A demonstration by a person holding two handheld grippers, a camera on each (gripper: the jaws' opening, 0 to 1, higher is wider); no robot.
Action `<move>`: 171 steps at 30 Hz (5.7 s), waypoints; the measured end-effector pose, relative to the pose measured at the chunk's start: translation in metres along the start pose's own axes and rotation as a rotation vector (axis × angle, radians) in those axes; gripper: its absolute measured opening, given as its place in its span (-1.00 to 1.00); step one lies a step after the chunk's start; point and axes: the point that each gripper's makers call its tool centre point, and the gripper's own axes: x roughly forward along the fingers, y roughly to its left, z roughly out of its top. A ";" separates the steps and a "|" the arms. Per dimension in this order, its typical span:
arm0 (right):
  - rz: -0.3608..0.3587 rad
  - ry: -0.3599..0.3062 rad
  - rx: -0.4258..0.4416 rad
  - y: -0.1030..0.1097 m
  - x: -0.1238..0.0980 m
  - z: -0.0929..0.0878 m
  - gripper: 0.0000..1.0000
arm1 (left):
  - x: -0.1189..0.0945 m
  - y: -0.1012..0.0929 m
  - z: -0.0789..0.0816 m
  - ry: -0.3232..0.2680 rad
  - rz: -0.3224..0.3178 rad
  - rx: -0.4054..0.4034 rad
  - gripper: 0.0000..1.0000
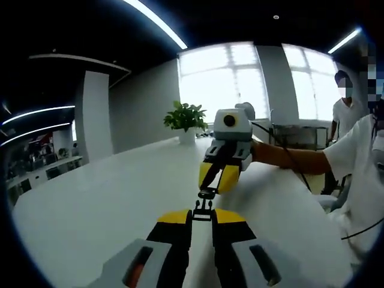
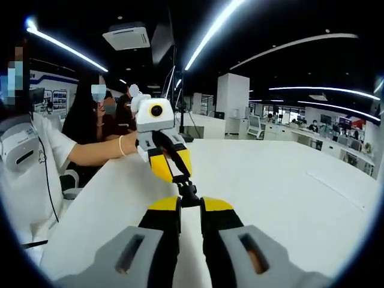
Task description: Snap the two parts of the plastic buckle together until the buckle closes and remains connected.
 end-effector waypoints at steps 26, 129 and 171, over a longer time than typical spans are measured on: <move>0.019 0.132 0.012 0.003 0.010 -0.033 -0.76 | 0.011 0.000 -0.025 0.094 -0.016 -0.052 -0.76; 0.072 0.226 0.022 0.031 0.014 -0.040 -0.77 | 0.012 -0.031 -0.041 0.206 -0.155 -0.046 -0.77; 0.009 0.224 0.015 0.026 0.008 -0.040 -0.52 | 0.014 -0.029 -0.036 0.244 -0.168 0.008 -0.57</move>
